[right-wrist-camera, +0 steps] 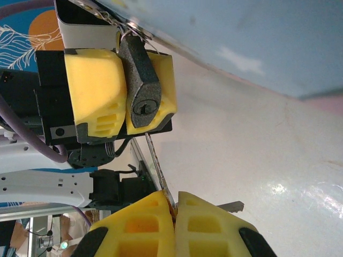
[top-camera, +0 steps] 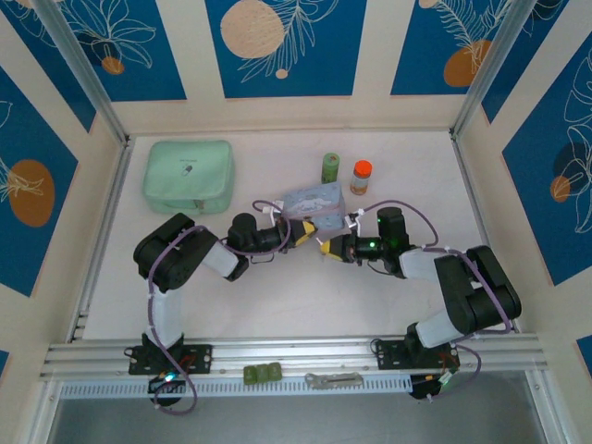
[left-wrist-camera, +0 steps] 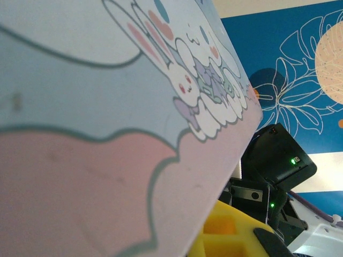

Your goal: Unlock the padlock with the key

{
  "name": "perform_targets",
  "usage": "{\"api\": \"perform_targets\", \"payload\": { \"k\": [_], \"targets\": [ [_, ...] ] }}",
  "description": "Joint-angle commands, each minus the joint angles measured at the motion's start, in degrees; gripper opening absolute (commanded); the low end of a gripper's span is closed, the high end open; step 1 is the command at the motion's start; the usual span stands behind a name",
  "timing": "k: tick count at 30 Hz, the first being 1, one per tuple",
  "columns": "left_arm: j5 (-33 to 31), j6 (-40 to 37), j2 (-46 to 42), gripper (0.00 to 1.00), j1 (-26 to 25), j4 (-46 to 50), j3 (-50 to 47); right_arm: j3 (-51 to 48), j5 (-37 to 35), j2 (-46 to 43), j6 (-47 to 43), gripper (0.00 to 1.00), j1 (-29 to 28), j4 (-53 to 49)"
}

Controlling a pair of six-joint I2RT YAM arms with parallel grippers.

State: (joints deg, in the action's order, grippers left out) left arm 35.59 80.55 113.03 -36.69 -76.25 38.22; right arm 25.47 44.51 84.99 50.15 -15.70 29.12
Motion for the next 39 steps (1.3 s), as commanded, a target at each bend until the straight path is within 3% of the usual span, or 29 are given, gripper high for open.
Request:
{"api": "perform_targets", "payload": {
  "k": [1,19,27,35,39],
  "targets": [
    [1.4,-0.3,-0.6,0.0,-0.9,-4.4,0.9,1.7,-0.4,0.3,-0.1,0.0,-0.6,0.3],
    [1.4,-0.2,-1.0,0.0,-1.4,-4.4,0.8,3.8,-2.7,1.9,-0.2,0.0,-1.6,0.5],
    [2.4,-0.4,-0.5,0.0,-2.3,-4.4,1.0,6.6,-1.3,3.6,4.2,0.0,-1.9,3.6],
    [5.6,-0.4,-1.2,0.0,-3.6,-4.4,0.4,13.6,-3.0,5.5,4.9,0.0,-0.3,-3.6],
    [6.6,0.1,-1.4,0.0,-4.5,-4.4,-0.2,14.8,-4.4,7.4,7.7,0.0,-0.3,-2.4]
  ]
}}
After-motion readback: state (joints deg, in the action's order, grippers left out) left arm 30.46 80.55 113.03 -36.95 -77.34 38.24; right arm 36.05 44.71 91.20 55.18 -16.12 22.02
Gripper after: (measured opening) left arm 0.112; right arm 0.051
